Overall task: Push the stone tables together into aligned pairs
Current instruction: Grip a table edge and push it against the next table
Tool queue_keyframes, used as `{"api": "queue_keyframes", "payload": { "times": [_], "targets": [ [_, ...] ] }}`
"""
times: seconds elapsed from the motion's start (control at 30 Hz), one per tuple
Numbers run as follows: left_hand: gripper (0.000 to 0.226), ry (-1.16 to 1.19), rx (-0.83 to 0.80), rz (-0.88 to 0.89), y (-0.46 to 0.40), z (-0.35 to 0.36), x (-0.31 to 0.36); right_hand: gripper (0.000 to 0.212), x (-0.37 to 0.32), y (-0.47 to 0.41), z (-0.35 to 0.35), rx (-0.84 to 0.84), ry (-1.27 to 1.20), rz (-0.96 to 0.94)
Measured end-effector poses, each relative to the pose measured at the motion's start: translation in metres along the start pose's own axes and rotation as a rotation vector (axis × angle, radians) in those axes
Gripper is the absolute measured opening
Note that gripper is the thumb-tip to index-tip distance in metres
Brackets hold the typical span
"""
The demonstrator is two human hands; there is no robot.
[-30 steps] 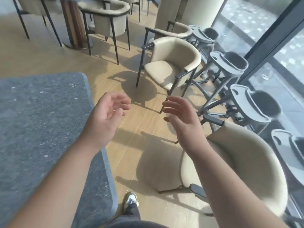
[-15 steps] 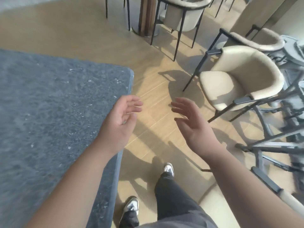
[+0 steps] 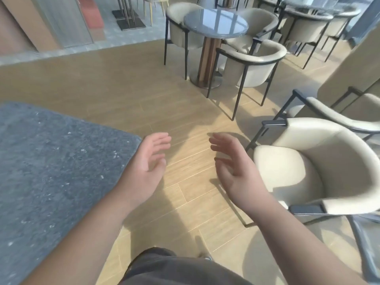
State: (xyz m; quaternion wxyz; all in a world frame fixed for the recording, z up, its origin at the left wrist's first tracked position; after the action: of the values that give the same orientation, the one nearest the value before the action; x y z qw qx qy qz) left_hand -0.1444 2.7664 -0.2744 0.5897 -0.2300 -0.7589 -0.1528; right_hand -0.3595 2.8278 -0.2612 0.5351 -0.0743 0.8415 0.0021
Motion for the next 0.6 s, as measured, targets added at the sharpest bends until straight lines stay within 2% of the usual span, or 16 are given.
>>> {"api": "queue_keyframes", "payload": {
  "times": [0.27, 0.43, 0.6],
  "targets": [
    [0.056, -0.027, 0.009, -0.012, -0.136, 0.024, 0.001, 0.056, 0.054, -0.092, -0.085, 0.008, -0.048, 0.012],
    [0.054, 0.002, 0.094, -0.009, -0.235, -0.003, -0.026, 0.054, 0.084, -0.188, -0.126, 0.013, -0.016, 0.024],
    [0.054, 0.020, 0.171, -0.001, -0.348, -0.063, -0.053, 0.053, 0.104, -0.325, -0.152, -0.034, 0.016, 0.014]
  ]
}}
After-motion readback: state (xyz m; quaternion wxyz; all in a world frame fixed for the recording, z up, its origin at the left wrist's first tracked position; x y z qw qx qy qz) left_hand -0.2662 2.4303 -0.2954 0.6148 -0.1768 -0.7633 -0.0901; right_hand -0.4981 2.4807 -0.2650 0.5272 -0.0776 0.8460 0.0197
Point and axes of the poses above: each hand's wrist, its own y-axis away from the middle knuckle, its own z-axis out of the palm, x = y × z, the point moved 1 cm from there along -y, towards the middle knuckle, and after that the axes turned 14 degrees about -x, right-handed, at the moved point
